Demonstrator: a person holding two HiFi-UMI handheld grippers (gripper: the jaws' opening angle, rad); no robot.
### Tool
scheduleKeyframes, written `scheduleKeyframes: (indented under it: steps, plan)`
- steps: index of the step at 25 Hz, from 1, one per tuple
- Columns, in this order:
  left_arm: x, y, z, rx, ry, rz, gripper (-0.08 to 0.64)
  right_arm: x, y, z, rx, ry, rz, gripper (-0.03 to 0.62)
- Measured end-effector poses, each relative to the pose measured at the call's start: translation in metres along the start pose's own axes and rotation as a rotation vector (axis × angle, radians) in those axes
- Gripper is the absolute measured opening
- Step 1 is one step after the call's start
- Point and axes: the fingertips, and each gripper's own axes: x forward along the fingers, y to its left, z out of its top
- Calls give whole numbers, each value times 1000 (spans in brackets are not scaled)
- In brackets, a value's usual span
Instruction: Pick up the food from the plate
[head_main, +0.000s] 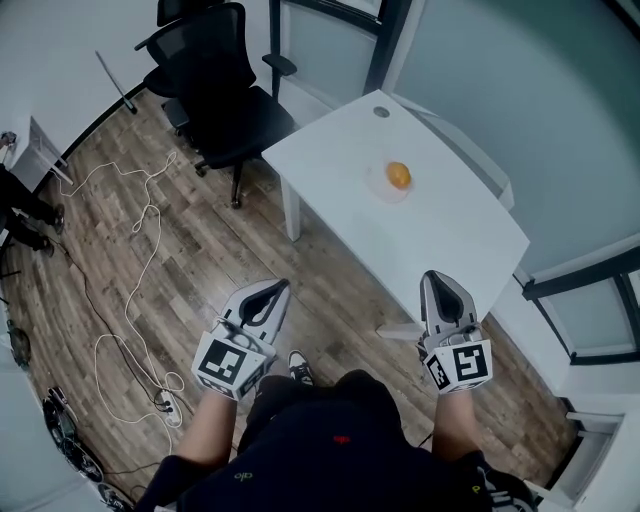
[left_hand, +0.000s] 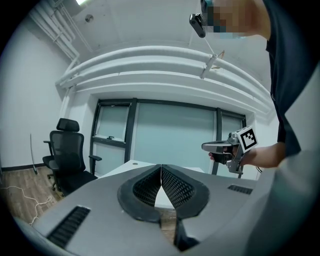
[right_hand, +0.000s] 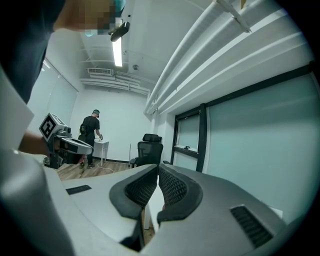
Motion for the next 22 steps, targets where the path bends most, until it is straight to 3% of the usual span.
scheduleKeyframes:
  steps: [11, 22]
  plan:
    - [68, 73, 5, -29, 23, -27, 23, 92, -30, -16, 33, 34, -13, 26]
    - [219, 121, 24, 4, 69, -74, 23, 190, -141, -46, 38, 91, -44, 26]
